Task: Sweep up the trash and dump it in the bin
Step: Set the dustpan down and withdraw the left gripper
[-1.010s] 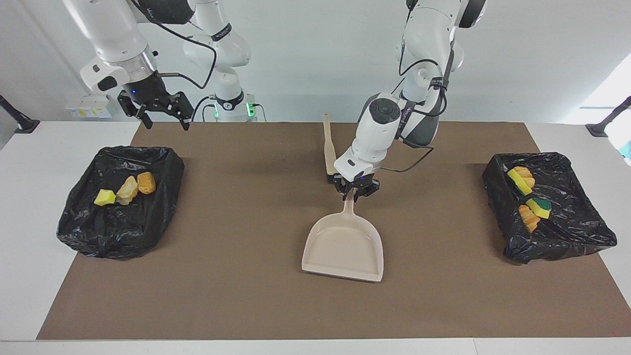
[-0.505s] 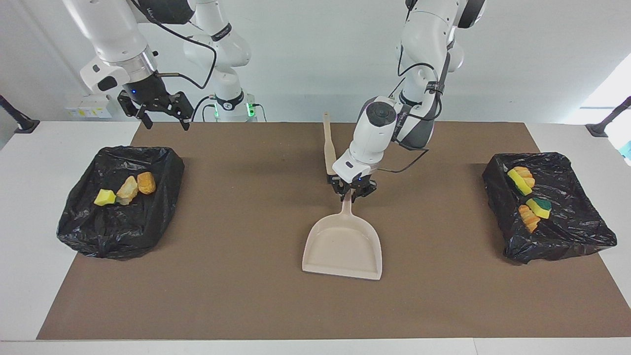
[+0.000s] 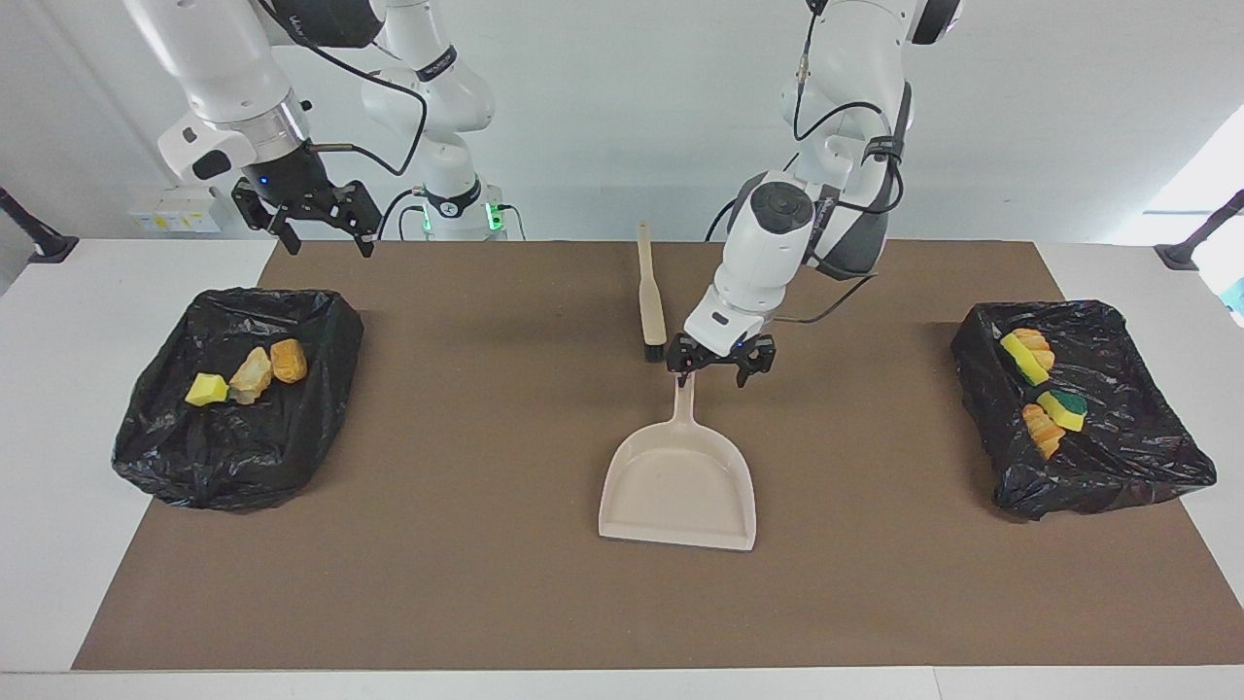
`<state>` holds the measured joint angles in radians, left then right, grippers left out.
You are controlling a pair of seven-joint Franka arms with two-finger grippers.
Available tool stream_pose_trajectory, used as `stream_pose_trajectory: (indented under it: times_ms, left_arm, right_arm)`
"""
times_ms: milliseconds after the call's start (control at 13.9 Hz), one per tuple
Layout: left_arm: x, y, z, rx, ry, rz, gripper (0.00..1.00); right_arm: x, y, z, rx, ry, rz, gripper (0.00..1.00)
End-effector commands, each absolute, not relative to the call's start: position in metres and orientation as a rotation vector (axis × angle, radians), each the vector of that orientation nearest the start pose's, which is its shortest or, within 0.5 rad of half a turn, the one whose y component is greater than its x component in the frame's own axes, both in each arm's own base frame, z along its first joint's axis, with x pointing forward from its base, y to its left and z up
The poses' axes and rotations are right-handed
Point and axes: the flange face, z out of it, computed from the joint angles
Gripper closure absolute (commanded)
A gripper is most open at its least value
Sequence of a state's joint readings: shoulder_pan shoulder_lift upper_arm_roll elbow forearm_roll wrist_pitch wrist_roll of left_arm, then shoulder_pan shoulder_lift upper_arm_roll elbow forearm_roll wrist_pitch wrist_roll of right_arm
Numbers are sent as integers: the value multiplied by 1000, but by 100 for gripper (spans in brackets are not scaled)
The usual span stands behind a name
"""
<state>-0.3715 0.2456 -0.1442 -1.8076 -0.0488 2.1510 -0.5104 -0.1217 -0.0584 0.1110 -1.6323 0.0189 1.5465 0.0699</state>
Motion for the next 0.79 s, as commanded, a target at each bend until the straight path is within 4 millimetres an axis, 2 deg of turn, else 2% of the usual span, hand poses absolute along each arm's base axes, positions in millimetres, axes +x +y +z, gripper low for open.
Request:
stream_pose_trajectory:
  times_ms: [0, 289, 433, 722]
  left_arm:
    - [559, -256, 457, -3250, -91, -80, 0]
    - [565, -182, 492, -3226, -2, -65, 0]
    - [562, -165, 501, -3216, 36, -43, 0]
    - [557, -115, 517, -3195, 161, -2, 0]
  right_arm:
    - [526, -3, 626, -3114, 151, 55, 0]
    - [526, -3, 626, -3114, 151, 57, 0]
    - [526, -3, 626, -3114, 151, 57, 0]
    - [526, -3, 626, -3114, 151, 57, 0]
